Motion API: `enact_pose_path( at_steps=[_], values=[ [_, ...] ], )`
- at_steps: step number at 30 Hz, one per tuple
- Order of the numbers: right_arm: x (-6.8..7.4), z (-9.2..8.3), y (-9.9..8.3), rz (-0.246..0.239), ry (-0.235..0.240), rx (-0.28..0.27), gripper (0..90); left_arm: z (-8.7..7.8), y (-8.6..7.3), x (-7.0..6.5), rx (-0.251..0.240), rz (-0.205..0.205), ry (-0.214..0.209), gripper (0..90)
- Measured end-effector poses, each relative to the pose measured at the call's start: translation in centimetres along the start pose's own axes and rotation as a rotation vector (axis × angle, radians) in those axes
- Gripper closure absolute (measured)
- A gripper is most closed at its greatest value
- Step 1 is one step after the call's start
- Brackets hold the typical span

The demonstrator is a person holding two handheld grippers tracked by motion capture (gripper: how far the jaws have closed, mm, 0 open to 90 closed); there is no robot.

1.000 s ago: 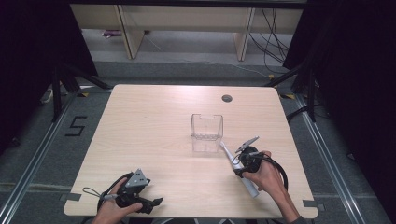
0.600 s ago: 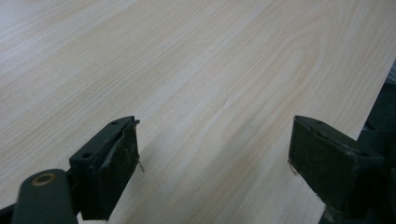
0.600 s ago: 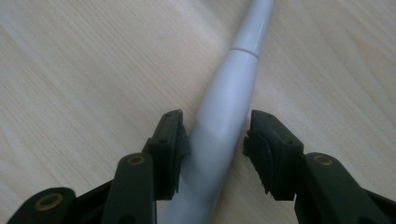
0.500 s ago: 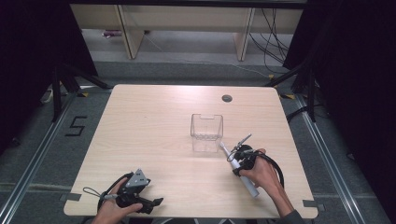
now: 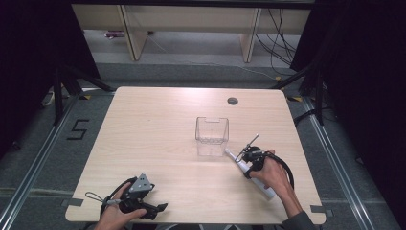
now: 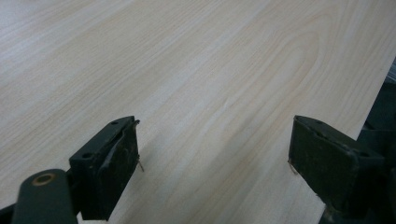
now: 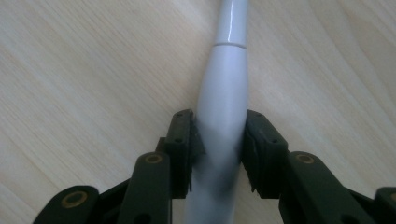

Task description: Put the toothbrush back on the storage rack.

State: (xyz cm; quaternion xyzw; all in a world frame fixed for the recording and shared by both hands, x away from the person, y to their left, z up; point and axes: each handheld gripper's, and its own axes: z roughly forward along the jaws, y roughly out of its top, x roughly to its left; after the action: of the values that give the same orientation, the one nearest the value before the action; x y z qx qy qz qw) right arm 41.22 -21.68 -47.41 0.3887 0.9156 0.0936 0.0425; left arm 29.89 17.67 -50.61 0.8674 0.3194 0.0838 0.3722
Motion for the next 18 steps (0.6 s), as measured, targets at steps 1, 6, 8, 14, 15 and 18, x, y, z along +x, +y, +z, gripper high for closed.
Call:
enact_pose_path(
  at_steps=[1, 6, 8, 14, 15, 18],
  values=[
    [-0.15, -0.03, -0.04, -0.011, -0.002, 0.002, 65.8, 0.02, -0.01, -0.1, -0.011, -0.012, -0.009, 15.3],
    [-0.55, -0.21, -0.37, -0.003, 0.001, 0.02, 66.1, 0.03, 0.05, -0.14, -0.01, -0.014, -0.007, 15.3],
    [-0.65, -0.28, -0.52, 0.003, -0.006, 0.021, 66.2, -0.01, 0.06, -0.02, 0.0, 0.002, -0.001, 15.3],
    [-0.78, -0.47, -0.64, -0.034, -0.013, 0.038, 66.3, -0.06, 0.05, 0.02, -0.003, 0.004, 0.001, 15.3],
    [-0.69, -0.43, -0.64, -0.026, -0.009, 0.044, 66.3, -0.02, 0.04, -0.1, -0.009, -0.008, -0.005, 15.3],
    [-0.74, -0.24, -0.68, -0.028, -0.008, 0.047, 66.3, 0.01, 0.04, -0.13, -0.01, -0.012, -0.007, 15.3]
  ],
)
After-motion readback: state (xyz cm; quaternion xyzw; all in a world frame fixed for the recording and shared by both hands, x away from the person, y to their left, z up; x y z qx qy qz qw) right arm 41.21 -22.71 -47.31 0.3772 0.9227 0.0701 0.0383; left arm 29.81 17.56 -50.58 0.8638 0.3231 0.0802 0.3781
